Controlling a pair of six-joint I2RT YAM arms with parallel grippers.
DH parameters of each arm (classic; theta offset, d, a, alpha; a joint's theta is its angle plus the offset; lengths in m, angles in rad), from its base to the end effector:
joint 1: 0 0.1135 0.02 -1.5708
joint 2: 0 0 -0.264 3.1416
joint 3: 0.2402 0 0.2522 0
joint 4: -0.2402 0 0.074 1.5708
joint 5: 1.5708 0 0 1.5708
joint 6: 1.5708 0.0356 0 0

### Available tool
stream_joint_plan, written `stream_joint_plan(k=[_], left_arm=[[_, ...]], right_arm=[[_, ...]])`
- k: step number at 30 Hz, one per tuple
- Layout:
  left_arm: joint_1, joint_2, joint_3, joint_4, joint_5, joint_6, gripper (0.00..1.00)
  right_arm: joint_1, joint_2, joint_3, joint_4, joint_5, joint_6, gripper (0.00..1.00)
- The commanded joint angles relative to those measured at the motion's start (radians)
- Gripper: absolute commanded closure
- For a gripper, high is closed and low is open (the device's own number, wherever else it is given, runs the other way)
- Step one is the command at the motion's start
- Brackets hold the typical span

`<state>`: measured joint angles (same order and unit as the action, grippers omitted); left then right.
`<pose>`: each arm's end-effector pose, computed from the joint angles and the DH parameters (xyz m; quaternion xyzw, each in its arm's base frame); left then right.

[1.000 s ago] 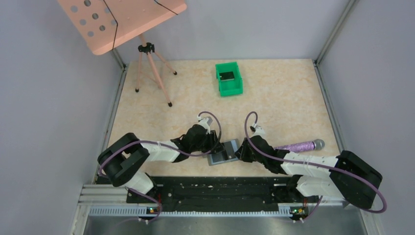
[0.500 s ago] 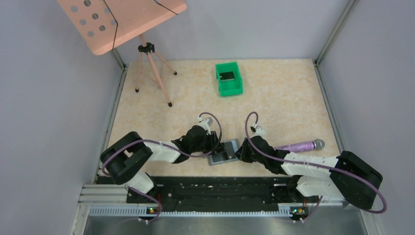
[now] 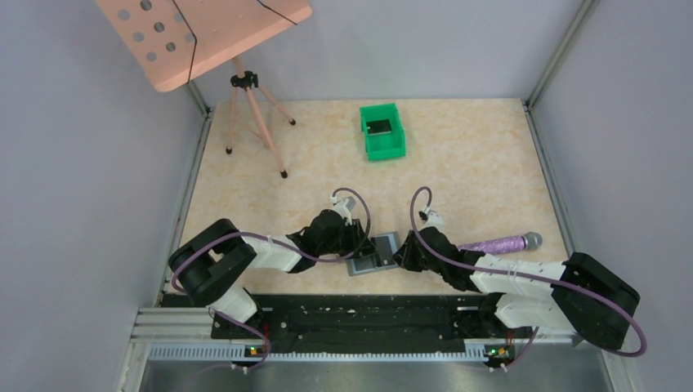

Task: Take the credit cards out of the card holder
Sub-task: Remove the credit card from the card holder.

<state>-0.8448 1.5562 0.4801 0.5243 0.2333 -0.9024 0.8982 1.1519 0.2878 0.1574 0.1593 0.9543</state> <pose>0.1782 -0.2132 0.1334 0.0318 0.8683 -0.4366 0.2331 0.1292 0.1532 0.1365 0.0587 0.9039 0.2902 0.3086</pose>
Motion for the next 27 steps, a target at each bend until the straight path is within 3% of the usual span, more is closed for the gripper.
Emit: stream_joint_plan(k=[1,20,24,27], left_arm=[[0.001,0.014,-0.004,0.1,0.053,-0.041,0.7],[0.001,0.047,-0.026,0.182,0.073,-0.102,0.75],[0.001,0.053,-0.02,0.187,0.084,-0.111,0.8],[0.001,0.054,-0.017,0.19,0.084,-0.119,0.91]], right_arm=[[-0.01,-0.015,-0.006,-0.01,0.005,-0.003,0.87],[-0.01,0.016,-0.002,0.024,-0.001,0.0,0.89],[-0.009,-0.007,-0.01,0.011,0.008,0.0,0.9],[-0.01,-0.025,-0.011,0.002,0.015,0.003,0.91]])
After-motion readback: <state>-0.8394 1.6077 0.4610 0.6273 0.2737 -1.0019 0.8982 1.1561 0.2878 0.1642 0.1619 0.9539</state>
